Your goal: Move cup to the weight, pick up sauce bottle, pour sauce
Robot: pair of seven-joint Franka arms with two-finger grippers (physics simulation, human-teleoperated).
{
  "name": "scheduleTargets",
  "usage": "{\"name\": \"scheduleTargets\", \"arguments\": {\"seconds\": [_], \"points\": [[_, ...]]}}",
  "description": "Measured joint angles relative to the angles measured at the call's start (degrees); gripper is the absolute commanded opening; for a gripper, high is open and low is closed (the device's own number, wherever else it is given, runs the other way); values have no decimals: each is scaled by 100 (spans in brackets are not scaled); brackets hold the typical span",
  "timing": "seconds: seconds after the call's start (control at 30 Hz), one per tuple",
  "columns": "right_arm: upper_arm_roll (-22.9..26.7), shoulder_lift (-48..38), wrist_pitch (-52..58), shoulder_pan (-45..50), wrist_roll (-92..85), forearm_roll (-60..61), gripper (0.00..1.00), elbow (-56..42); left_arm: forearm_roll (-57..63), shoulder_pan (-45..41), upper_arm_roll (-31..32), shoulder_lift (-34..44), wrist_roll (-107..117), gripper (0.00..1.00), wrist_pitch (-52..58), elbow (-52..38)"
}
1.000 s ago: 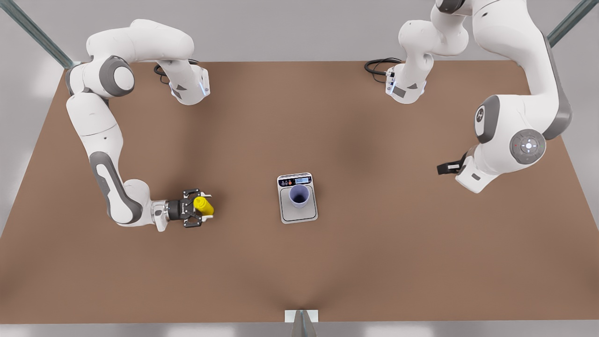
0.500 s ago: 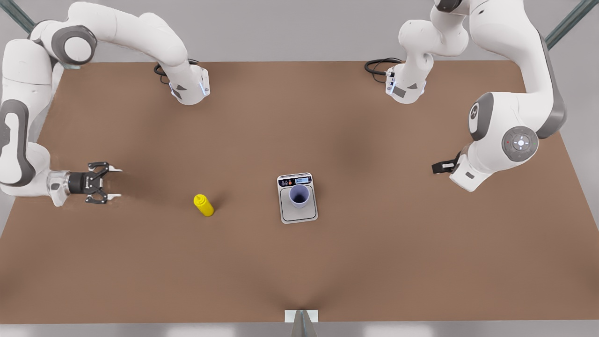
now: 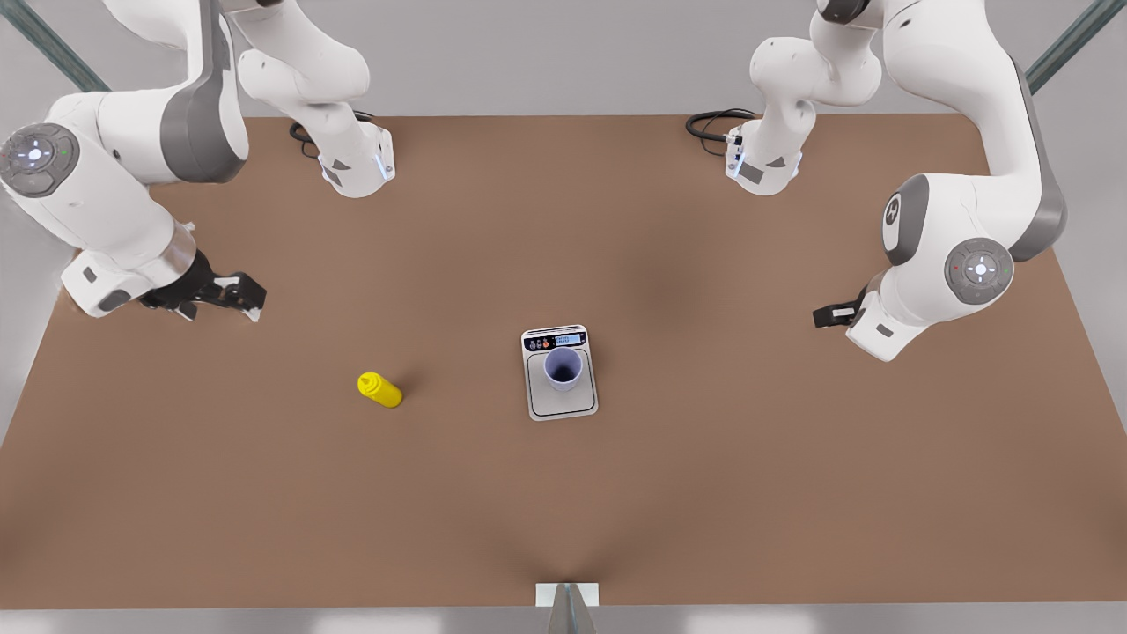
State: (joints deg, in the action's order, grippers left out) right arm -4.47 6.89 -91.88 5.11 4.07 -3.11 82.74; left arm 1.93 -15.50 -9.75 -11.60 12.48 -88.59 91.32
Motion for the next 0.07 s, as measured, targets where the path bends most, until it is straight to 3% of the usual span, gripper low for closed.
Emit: {"name": "scheduleTargets", "arguments": {"seconds": [0.07], "points": [[6,49,4,-311,-387,3,100,-91,0,-5,0,0,0,100,-8,0]]}}
